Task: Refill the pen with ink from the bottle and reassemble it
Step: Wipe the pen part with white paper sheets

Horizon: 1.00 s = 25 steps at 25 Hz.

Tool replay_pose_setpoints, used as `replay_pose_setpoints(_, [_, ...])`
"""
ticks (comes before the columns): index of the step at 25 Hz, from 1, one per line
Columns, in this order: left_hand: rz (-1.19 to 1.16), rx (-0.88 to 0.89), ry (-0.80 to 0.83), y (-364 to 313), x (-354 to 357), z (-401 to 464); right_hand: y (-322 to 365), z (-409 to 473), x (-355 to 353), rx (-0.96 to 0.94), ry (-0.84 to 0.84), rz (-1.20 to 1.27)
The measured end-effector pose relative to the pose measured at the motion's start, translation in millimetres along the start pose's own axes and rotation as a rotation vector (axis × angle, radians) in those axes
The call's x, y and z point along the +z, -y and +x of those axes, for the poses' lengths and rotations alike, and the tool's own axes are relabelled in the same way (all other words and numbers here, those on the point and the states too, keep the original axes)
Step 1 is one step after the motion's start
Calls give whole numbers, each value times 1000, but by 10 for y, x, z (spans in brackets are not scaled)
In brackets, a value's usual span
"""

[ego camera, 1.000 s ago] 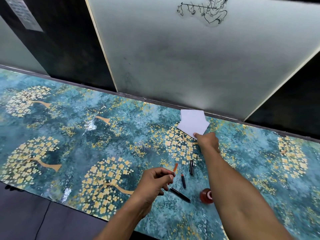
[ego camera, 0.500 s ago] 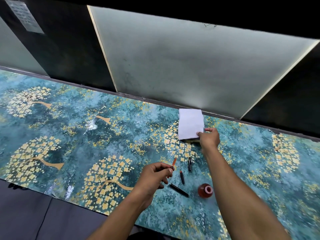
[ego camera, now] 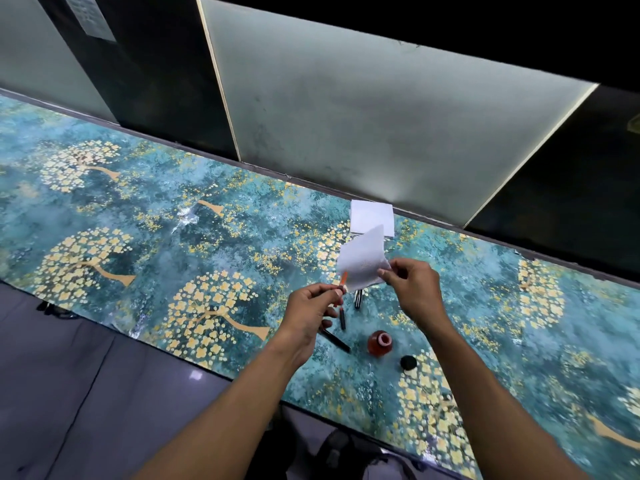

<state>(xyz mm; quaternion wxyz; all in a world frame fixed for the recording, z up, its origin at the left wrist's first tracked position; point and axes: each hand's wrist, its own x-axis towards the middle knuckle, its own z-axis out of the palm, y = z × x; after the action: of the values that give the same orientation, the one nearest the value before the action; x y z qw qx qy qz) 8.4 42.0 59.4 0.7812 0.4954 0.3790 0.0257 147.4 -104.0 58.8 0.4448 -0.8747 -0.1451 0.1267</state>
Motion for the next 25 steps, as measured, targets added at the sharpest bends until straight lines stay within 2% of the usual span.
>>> replay_pose_setpoints(2, [-28, 9, -19, 60, 91, -88, 12, -80, -103, -95, -13, -122])
replay_pose_setpoints(8, [-48, 35, -38, 268, 292, -315, -116, -22, -257, -123, -54, -88])
replay_pose_setpoints(15, [-30, 34, -77, 311, 267, -358, -333, 555, -134, 117, -87, 27])
replay_pose_setpoints(19, [-26, 32, -97, 311, 225, -307, -531, 864, -3, 373, -120, 288])
replay_pose_setpoints(21, [-10, 30, -95, 306, 233, -257, -690, 938, 64, 442, -132, 182])
replay_pose_setpoints(23, [8, 23, -93, 304, 241, -186, -797, 958, 100, 404, -118, -102])
replay_pose_setpoints(25, [15, 13, -90, 301, 245, -128, -859, 960, 106, 341, -90, -286])
